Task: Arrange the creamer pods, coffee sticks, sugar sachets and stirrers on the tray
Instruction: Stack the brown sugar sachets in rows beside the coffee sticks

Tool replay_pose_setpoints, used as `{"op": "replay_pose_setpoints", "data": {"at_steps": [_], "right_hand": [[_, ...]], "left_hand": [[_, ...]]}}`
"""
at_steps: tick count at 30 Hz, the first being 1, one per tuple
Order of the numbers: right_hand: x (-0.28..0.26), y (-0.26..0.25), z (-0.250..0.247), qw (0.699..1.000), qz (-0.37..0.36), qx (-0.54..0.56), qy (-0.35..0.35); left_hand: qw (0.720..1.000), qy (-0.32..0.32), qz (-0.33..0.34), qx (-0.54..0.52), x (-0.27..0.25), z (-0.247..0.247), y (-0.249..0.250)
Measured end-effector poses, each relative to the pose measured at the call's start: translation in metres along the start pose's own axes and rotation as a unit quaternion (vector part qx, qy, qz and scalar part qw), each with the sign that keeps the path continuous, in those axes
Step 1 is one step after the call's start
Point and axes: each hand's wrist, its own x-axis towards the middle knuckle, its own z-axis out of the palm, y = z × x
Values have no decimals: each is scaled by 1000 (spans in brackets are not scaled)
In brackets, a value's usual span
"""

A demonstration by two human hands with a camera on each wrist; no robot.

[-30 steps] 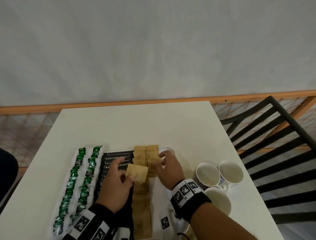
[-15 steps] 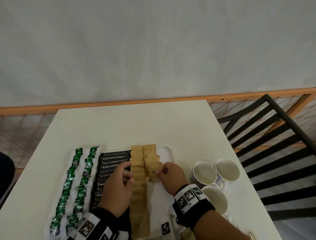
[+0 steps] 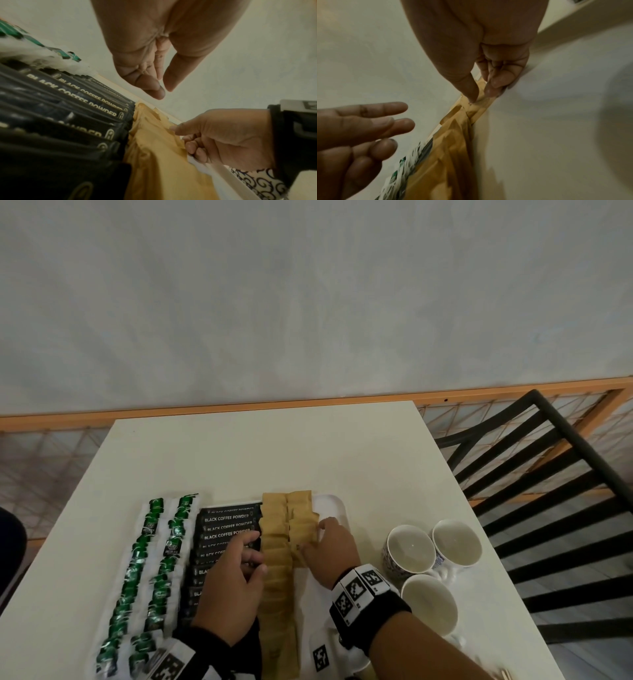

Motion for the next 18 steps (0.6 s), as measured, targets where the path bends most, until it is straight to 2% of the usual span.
{"op": "replay_pose_setpoints", "data": {"at_steps": [6, 11, 15, 18], "right_hand": [[2, -3, 7, 1000, -13, -18, -16], [-4, 1, 3, 1000, -6, 8, -17], [-30, 1, -4, 997, -74, -24, -30], [-60, 7, -14, 988, -120, -49, -81]], "left_hand": [[1000, 2, -5, -11, -2, -1, 0], [1000, 3, 7, -11, -7, -4, 0], [999, -29, 35, 9, -21, -1, 0], [994, -79, 68, 28, -40, 5, 1]]}}
